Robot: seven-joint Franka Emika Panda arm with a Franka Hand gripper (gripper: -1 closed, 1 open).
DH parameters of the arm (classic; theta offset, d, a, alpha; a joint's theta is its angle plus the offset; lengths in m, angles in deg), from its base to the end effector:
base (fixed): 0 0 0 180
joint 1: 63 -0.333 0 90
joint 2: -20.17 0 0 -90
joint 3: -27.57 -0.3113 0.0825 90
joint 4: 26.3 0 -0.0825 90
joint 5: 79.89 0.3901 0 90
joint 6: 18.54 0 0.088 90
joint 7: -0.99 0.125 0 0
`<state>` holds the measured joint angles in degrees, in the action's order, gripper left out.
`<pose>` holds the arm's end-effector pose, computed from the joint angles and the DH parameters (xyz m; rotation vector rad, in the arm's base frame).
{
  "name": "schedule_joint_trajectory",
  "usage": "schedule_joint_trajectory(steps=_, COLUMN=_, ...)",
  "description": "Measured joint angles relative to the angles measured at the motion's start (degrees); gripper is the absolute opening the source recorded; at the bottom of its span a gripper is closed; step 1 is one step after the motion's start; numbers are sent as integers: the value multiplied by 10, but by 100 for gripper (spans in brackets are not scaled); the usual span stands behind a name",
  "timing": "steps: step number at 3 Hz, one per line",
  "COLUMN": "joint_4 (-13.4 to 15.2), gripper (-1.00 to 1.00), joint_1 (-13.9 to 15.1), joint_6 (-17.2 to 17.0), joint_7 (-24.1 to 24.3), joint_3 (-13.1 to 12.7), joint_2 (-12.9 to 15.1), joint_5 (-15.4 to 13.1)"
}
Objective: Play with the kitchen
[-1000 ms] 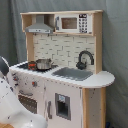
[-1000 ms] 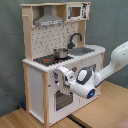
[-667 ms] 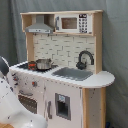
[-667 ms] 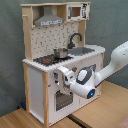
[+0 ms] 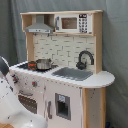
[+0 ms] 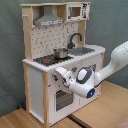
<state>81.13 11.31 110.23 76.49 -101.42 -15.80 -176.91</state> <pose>0.3747 0.5491 0.3121 1.4394 1.0121 1.5517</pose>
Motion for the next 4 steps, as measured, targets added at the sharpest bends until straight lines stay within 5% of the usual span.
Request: schedule_joint_trajectory(steps=4, joint_4=1, gripper=-100, joint_1=0, joint_6=-18, joint_7=-247, joint_3=-3, joint_2=-10, joint_5=1)
